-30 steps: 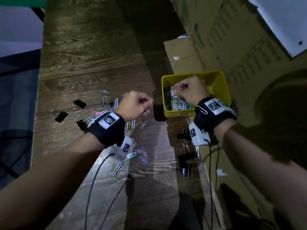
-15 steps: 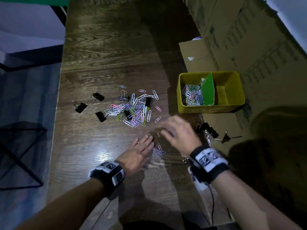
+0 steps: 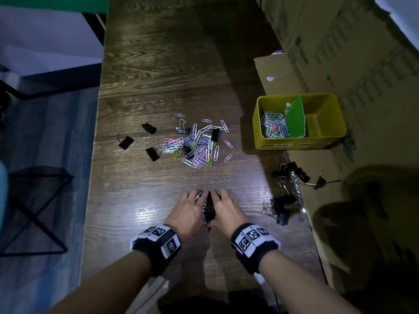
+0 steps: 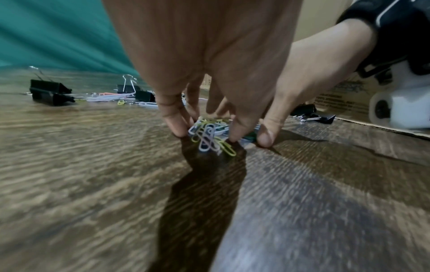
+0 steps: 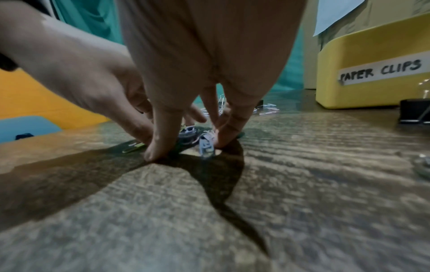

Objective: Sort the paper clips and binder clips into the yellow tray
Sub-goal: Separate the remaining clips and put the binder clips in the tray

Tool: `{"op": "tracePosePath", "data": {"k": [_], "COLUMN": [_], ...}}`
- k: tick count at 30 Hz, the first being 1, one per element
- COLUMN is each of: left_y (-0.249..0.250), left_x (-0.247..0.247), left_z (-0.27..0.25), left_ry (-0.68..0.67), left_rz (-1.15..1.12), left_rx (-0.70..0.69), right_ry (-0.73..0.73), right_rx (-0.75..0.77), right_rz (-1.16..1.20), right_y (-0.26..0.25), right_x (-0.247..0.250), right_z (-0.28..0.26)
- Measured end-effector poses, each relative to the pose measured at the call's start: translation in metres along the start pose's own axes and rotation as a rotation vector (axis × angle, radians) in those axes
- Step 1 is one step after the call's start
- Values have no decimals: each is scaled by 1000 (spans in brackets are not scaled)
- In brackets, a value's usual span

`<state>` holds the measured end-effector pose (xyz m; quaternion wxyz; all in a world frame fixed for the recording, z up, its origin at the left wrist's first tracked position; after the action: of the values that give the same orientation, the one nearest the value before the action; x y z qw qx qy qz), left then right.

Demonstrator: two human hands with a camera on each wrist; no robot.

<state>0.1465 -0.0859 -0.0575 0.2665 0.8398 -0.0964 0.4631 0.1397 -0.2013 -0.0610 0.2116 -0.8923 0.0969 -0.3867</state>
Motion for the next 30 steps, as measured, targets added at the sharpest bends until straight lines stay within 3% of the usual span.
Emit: {"op": "tracePosePath", "data": {"k": [8, 11, 14, 22, 26, 30], "left_y": [-1, -13, -26, -49, -46, -19], "left_x": [9, 11, 12, 17, 37, 83], "left_z": [8, 6, 7, 16, 26, 51], "left_ry": [-126, -70, -23, -156, -163, -132], "left_rz": [-121, -225, -367, -1026, -1204, -1299], "left_rx": [9, 45, 121, 292, 284, 155], "right_ry": [-22, -20, -32, 69, 158, 284], "right_rx": [48, 0, -26, -25, -29, 4], "right_rz": [-81, -38, 91, 511, 729, 877], "right_y": [-2, 2, 9, 46, 66, 76], "right_x": [18, 18, 18, 39, 56, 89], "right_z": [-1, 1, 2, -6, -18, -39]}}
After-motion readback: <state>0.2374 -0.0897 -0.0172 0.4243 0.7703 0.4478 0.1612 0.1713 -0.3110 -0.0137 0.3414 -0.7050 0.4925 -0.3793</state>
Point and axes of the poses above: each hand's wrist, its own z-axis towards the middle knuckle, its own x-axis out of the back of the hand, y = z × x, the point moved 4 cm from there along z, towards the middle knuckle, and after that the axes turned 9 degrees about -y, right-handed, at the moved point
